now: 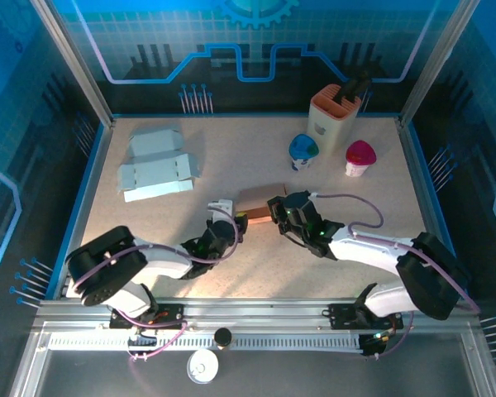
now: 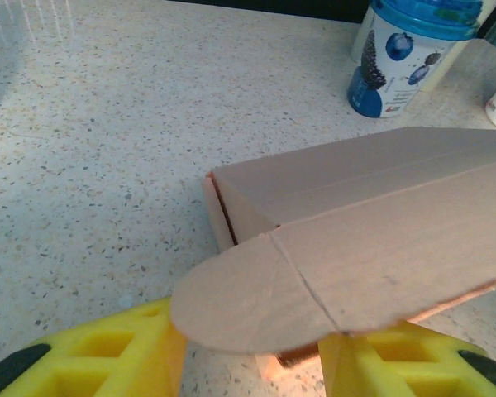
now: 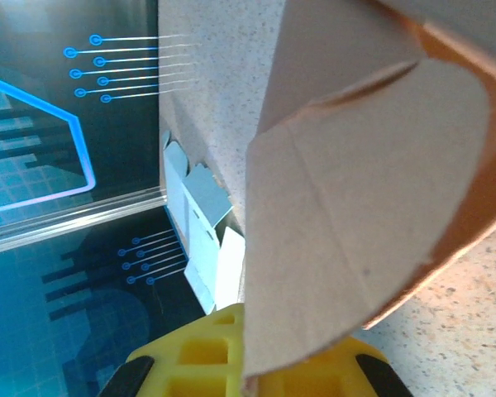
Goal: Fold the paper box
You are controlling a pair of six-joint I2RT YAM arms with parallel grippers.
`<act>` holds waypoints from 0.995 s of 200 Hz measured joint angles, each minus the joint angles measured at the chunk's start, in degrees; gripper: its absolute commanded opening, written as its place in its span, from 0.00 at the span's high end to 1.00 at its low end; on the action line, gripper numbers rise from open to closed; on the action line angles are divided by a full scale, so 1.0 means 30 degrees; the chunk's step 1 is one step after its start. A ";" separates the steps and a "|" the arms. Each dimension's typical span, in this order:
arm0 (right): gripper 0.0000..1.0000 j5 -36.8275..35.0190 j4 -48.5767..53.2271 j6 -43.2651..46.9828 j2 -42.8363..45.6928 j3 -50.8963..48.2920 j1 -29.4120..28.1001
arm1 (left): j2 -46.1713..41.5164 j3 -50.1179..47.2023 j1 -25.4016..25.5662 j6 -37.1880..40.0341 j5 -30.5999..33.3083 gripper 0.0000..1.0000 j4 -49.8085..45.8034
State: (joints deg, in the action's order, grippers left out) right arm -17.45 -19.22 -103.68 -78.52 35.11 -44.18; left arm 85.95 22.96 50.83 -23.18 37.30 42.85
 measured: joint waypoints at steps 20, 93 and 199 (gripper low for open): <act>1.00 0.0044 -0.0058 -0.0044 -0.0087 -0.0073 0.0000 | -0.1392 -0.0568 0.0219 -0.0903 -0.0342 0.47 -0.1027; 1.00 0.0255 -0.0612 -0.0095 -0.0087 -0.0481 0.0007 | -0.8881 0.0386 -0.0597 -0.4721 -0.2463 0.35 -0.9158; 0.98 0.1421 -0.1530 -0.0080 -0.0561 -0.1989 0.0386 | -0.4073 0.4772 -0.5588 -0.6280 -1.0375 0.45 -1.3733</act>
State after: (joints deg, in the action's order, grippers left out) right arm -13.19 -23.81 -103.92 -80.20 29.15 -43.03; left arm 73.73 37.28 34.06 -42.02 6.17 1.65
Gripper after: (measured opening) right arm 0.043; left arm 0.558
